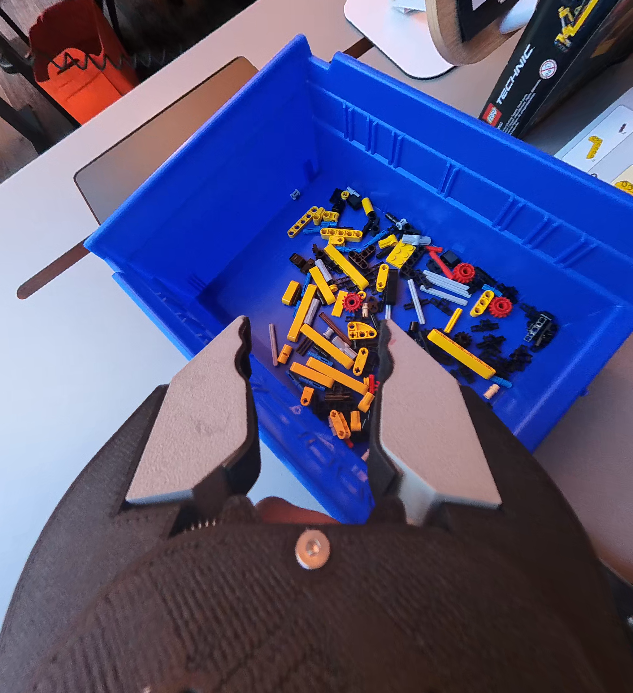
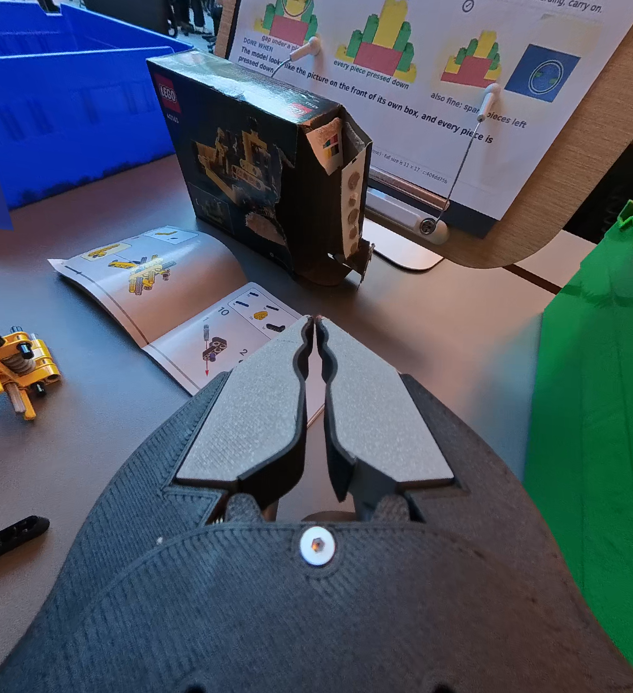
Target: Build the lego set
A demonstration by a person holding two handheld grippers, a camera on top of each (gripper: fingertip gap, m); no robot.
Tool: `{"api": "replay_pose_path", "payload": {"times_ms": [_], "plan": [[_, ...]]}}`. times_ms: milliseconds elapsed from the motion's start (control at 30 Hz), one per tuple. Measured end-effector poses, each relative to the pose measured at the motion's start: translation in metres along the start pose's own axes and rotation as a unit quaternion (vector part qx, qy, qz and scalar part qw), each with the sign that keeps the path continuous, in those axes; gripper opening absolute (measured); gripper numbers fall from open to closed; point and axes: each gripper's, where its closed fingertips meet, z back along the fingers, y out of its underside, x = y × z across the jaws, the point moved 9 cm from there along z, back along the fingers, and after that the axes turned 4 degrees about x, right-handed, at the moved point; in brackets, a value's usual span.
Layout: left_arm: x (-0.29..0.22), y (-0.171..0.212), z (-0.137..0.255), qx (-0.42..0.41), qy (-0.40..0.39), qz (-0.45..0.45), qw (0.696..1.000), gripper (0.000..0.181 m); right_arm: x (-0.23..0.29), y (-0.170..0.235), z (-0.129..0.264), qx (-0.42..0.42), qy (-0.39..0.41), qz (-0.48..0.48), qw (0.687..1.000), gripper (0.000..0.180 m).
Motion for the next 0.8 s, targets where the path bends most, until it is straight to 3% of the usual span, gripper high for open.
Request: {"api": "replay_pose_path", "payload": {"times_ms": [467, 800], "plan": [[0.014, -0.017, 0.002, 0.005, 0.010, 0.005, 1.000, 0.059, 0.001, 0.000, 0.001, -0.004, -0.005, 0.004, 1.000, 0.000], [-0.008, -0.014, -0.007, 0.069, 0.036, -0.051, 0.996, 0.056, 0.002, 0.000, 0.001, -0.007, -0.014, 0.005, 1.000, 0.000]]}}
